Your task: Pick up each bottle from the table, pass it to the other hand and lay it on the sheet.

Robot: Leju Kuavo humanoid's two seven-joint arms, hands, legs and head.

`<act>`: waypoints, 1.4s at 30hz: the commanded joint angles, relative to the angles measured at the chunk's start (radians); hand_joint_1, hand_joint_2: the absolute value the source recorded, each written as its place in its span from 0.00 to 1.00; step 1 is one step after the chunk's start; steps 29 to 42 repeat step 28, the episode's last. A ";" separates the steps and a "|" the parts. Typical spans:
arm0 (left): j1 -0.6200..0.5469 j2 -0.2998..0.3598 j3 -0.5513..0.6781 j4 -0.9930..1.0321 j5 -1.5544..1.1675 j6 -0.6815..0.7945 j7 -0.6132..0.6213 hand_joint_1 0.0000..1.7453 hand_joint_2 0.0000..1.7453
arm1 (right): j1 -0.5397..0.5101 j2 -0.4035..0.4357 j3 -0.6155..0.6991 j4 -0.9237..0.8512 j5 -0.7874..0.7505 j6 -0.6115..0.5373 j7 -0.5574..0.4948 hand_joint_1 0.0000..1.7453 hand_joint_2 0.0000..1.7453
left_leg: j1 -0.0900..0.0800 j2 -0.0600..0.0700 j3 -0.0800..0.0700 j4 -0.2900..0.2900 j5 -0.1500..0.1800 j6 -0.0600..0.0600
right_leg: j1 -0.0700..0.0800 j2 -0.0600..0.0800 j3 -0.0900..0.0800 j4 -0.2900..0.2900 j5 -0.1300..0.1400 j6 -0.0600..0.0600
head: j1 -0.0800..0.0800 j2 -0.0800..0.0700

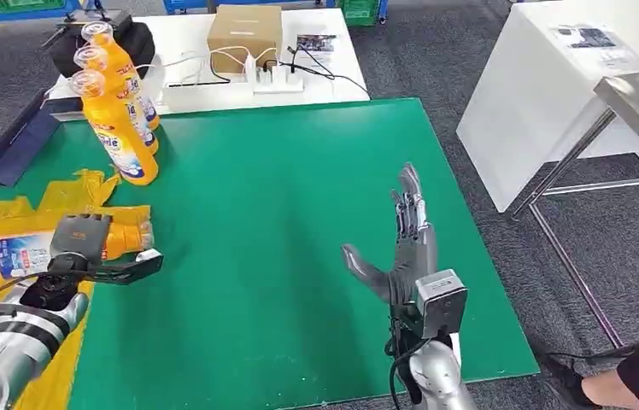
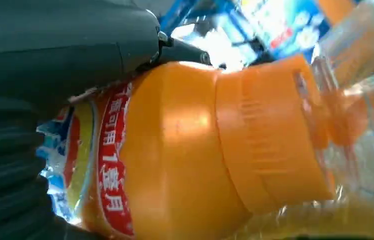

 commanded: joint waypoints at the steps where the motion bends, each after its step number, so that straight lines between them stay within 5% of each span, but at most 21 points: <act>1: -0.034 -0.062 0.071 0.135 0.045 0.025 -0.032 0.00 1.00 | -0.027 -0.027 0.024 0.034 0.004 -0.008 0.010 0.00 1.00 | 0.000 0.000 0.004 0.000 -0.002 0.000 | 0.001 0.000 0.004 0.000 -0.001 -0.002 | 0.000 0.000; 21: -0.001 -0.073 0.122 0.056 0.079 0.147 -0.060 0.00 1.00 | -0.017 -0.030 0.025 0.036 0.015 -0.017 0.032 0.00 1.00 | 0.000 0.000 0.006 0.000 -0.002 0.001 | 0.001 0.000 0.007 -0.001 -0.002 -0.002 | 0.000 0.000; 25: 0.090 -0.085 0.186 -0.099 0.130 0.331 -0.107 0.00 1.00 | 0.005 -0.031 0.023 0.034 0.050 -0.035 0.048 0.00 1.00 | 0.000 0.000 0.005 0.000 -0.002 0.001 | 0.001 0.000 0.006 -0.001 -0.002 -0.002 | 0.000 0.000; 28: 0.318 -0.134 0.278 -0.495 0.348 0.406 -0.282 0.00 1.00 | 0.065 -0.033 0.012 0.004 0.077 -0.051 0.055 0.00 1.00 | 0.000 -0.001 0.007 -0.001 -0.003 0.001 | 0.000 -0.001 0.008 -0.002 -0.003 -0.002 | 0.000 0.000; 42: 0.318 -0.134 0.278 -0.495 0.348 0.406 -0.282 0.00 1.00 | 0.065 -0.033 0.012 0.004 0.077 -0.051 0.055 0.00 1.00 | 0.000 -0.001 0.007 -0.001 -0.003 0.001 | 0.000 -0.001 0.008 -0.002 -0.003 -0.002 | 0.000 0.000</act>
